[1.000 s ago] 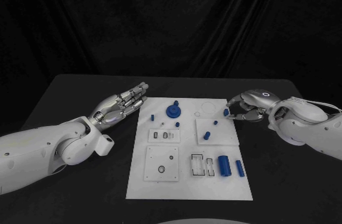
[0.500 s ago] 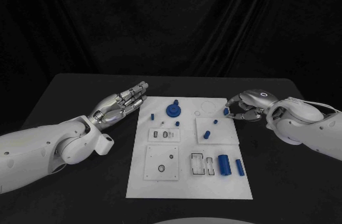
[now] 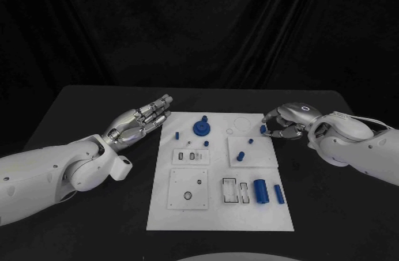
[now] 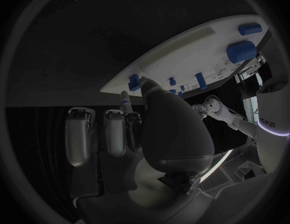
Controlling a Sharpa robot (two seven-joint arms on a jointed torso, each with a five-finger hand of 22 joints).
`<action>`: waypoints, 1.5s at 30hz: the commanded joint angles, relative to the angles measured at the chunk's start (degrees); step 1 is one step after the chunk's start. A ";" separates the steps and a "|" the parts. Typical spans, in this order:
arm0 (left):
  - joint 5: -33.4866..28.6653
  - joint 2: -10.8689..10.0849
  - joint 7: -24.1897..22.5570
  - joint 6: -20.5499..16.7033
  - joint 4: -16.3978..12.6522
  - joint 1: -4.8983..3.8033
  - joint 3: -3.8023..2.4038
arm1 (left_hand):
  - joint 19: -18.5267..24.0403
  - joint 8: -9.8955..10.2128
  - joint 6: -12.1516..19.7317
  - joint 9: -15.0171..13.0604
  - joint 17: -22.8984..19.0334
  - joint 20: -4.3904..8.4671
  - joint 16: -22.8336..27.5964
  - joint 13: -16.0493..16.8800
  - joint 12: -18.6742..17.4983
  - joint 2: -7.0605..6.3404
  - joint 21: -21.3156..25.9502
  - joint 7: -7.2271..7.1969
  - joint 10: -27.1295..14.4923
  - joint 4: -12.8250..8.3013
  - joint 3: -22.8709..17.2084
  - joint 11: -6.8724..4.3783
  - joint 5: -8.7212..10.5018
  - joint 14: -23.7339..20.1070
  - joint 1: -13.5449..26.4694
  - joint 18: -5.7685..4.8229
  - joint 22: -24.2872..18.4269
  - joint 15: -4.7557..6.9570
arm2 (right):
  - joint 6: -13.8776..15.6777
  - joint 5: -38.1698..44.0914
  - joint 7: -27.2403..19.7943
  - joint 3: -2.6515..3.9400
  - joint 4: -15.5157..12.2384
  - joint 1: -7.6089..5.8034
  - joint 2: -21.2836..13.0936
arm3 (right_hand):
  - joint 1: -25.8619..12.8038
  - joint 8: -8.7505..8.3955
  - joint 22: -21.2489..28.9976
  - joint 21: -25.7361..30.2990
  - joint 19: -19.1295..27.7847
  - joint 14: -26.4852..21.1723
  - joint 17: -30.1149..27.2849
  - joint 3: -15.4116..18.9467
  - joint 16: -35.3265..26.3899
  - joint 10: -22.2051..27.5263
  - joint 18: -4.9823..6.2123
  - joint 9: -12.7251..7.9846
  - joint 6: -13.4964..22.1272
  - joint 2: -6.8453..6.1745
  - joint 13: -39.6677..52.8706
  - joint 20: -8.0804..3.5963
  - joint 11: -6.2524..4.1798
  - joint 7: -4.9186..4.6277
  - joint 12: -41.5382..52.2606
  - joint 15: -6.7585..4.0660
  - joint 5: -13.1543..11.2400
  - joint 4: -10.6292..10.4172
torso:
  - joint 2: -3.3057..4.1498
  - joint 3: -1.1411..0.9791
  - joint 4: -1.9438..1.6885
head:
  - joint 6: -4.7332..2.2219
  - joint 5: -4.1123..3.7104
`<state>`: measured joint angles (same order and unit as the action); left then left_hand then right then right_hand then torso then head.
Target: Assemble the parts on the task board
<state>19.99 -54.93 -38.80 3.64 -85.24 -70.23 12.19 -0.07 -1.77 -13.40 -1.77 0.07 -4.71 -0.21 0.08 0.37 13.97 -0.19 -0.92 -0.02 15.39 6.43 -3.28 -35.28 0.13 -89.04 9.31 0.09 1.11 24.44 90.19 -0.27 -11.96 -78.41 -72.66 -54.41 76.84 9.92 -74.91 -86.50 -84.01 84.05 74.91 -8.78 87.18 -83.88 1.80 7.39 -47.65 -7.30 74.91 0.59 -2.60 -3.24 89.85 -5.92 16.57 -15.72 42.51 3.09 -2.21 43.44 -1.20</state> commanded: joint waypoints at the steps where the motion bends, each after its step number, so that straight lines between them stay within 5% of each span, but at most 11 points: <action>1: 0.20 -0.02 -2.05 0.89 -0.14 -0.01 -0.03 | 0.07 0.05 0.45 0.05 -0.07 -0.52 0.21 -0.08 -0.37 -0.02 0.19 -0.03 0.02 -0.01 -0.31 0.43 -0.15 -0.13 -0.56 0.68 -0.09 -0.36 | 1.03 -0.06 0.83 0.03 0.31 0.13 0.21 | 0.09 -0.34 -13.61 0.25 -3.94 5.07 10.26 0.14 -0.19 -6.12 -0.77 0.10 -0.47 0.11 15.09 0.30 0.46 0.09 0.15 0.36 -0.63 -0.15 | -0.01 0.06 0.06 | 0.10 0.10; 12: 0.20 -0.06 -2.08 0.96 -0.19 -0.01 -0.03 | 0.07 0.05 0.51 0.05 -0.07 -0.63 0.21 -0.08 -0.37 -0.03 0.19 -0.08 0.02 -0.07 -0.42 0.39 -0.17 -0.13 -0.59 0.65 -0.09 -0.54 | 0.49 -0.06 0.91 0.03 0.70 0.14 0.83 | 0.82 0.30 -13.58 0.42 -3.88 5.09 10.41 -0.01 -0.06 -6.12 -0.73 0.76 -2.00 0.37 15.09 0.44 0.65 -0.12 0.15 0.50 -1.05 0.34 | -0.01 0.03 -0.02 | 0.18 0.08; 34: 0.20 0.03 -1.99 1.15 -0.07 0.01 -0.03 | 0.07 0.05 0.49 0.05 -0.07 -0.68 0.21 -0.08 -0.37 -0.07 0.19 -0.09 0.02 -0.13 -0.49 0.40 -0.21 -0.13 -0.61 0.63 -0.09 -0.61 | -0.73 -0.06 0.74 0.03 0.84 0.15 1.17 | 3.38 2.51 -13.42 1.13 -3.57 5.09 10.61 -1.10 0.18 -6.12 -0.56 3.83 -6.74 1.74 15.09 0.37 0.46 0.26 0.15 0.32 2.39 2.98 | -0.09 -0.01 0.01 | 0.19 0.05; 45: 0.20 0.02 -1.97 1.23 -0.01 0.03 -0.03 | 0.07 0.05 0.54 0.05 -0.07 -0.71 0.21 -0.08 -0.37 -0.12 0.19 -0.08 0.02 -0.19 -0.53 0.42 -0.25 -0.13 -0.64 0.62 -0.09 -0.64 | 1.71 -0.22 0.01 0.04 -0.05 0.15 0.86 | 3.69 3.49 -13.45 1.13 -3.60 5.10 10.66 -1.21 0.24 -6.12 -0.57 5.04 -9.07 2.13 15.09 0.09 0.12 0.65 0.15 0.00 2.37 3.86 | -0.07 0.01 0.02 | 0.43 0.27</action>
<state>20.00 -54.91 -38.81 4.08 -85.20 -70.22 12.19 -0.06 -1.77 -13.19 -1.76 0.06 -5.13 -0.21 0.06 0.37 13.97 -0.19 -1.13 -0.02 15.17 6.20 -3.28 -35.28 -0.08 -89.04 9.30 0.06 0.91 24.18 90.03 -0.36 -11.95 -78.06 -72.64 -53.37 80.03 13.23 -74.94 -85.53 -84.04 83.85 74.91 -10.03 87.19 -84.03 1.80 12.22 -56.43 -5.19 74.92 0.63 -2.35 -2.59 89.85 -5.73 18.64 -12.23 42.41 3.08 -2.21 43.83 -1.03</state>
